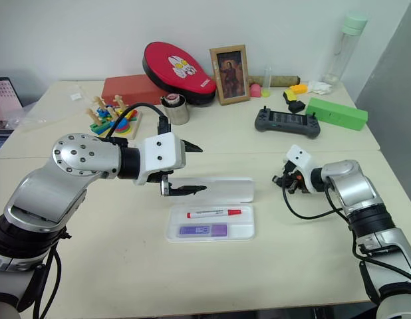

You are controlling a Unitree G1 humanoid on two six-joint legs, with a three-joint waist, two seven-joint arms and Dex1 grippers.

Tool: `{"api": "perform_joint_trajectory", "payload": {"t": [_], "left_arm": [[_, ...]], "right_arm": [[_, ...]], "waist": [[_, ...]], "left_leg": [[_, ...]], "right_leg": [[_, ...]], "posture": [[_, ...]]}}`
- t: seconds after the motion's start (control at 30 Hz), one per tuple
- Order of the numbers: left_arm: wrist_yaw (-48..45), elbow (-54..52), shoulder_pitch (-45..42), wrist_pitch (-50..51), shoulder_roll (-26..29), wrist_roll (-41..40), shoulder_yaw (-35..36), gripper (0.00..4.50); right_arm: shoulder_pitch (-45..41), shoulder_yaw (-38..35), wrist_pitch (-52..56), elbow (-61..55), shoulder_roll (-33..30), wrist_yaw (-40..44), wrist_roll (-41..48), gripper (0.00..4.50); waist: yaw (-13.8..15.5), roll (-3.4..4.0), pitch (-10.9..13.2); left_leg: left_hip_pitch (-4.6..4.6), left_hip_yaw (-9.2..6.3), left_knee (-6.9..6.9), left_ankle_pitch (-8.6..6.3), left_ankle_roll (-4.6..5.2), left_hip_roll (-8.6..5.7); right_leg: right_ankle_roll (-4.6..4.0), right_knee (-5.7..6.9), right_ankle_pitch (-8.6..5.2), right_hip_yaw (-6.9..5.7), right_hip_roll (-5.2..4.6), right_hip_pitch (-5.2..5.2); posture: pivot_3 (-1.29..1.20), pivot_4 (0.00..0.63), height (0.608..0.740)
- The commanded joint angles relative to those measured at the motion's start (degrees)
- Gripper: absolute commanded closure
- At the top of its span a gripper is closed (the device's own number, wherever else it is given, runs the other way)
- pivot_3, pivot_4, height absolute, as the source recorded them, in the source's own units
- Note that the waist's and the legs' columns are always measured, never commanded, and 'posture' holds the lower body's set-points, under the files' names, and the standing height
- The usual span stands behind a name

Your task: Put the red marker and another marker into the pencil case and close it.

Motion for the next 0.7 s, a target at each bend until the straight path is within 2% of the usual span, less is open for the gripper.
{"api": "perform_joint_trajectory", "payload": {"t": [0.03, 0.2, 0.27, 0.37, 0.5, 0.6, 0.7], "left_arm": [[-0.2, -1.1, -0.4, -0.8, -0.1, 0.4, 2.0, 0.00], [-0.3, -1.6, -0.3, -0.3, 0.0, -0.4, 2.8, 0.00], [-0.7, -2.3, 0.2, -0.1, 0.1, -1.3, 3.4, 0.00], [-0.8, -4.1, 0.8, 2.6, -1.0, -5.3, 5.8, 0.00], [-0.4, -4.2, 0.9, 3.7, -1.1, -6.3, 7.0, 0.00], [-0.2, -4.3, 0.7, 4.6, -1.5, -7.5, 8.0, 0.00], [0.0, -4.4, 0.4, 6.0, -2.2, -9.7, 9.4, 0.00]], "right_arm": [[0.7, -0.6, 0.6, -1.4, -1.0, 0.6, -0.5, 4.25], [2.4, -1.3, -4.3, -6.6, -5.3, 2.5, -1.3, 4.25], [5.2, -1.2, -7.2, -12.1, -9.1, 6.4, -0.8, 4.25], [8.3, -3.0, -5.3, -21.5, -12.2, 11.0, 3.5, 4.25], [13.5, -5.6, -3.6, -33.2, -16.7, 16.6, 9.6, 4.25], [13.6, -6.4, -0.3, -38.7, -16.5, 16.6, 13.7, 4.25], [10.3, -4.6, 3.1, -42.2, -13.1, 14.1, 15.5, 4.25]], "waist": [[0.0, 0.00, 0.0], [0.2, 0.01, 0.0], [0.3, 0.01, 0.0], [0.2, 0.03, 0.0], [-0.1, 0.06, 0.0], [-0.2, 0.05, 0.0], [-0.2, 0.05, 0.0]], "left_leg": [[0.00, 0.00, 0.00, 0.00, 0.00, 0.00], [0.00, -0.01, 0.00, 0.00, 0.00, 0.00], [-0.04, 0.01, 0.01, 0.00, 0.00, -0.01], [-0.05, 0.00, -0.01, -0.01, 0.01, 0.00], [0.00, -0.03, 0.00, 0.00, 0.00, 0.02], [0.08, -0.08, 0.04, 0.00, 0.00, 0.02], [0.12, -0.08, 0.12, 0.00, 0.00, 0.01]], "right_leg": [[0.00, 0.00, 0.00, 0.00, 0.00, 0.00], [0.00, 0.00, 0.00, -0.01, 0.00, 0.00], [0.00, -0.03, 0.00, 0.00, -0.01, -0.02], [0.01, -0.06, 0.00, -0.01, -0.01, -0.03], [0.01, 0.02, 0.00, 0.00, 0.01, -0.01], [0.01, 0.02, 0.00, -0.04, 0.01, 0.12], [0.04, 0.05, 0.03, -0.01, 0.01, 0.16]], "posture": [[0.00, 0.150, 0.740], [0.00, 0.150, 0.740], [0.00, 0.150, 0.740], [0.00, 0.150, 0.740], [0.00, 0.150, 0.740], [0.00, 0.150, 0.740], [0.00, 0.150, 0.740]]}}
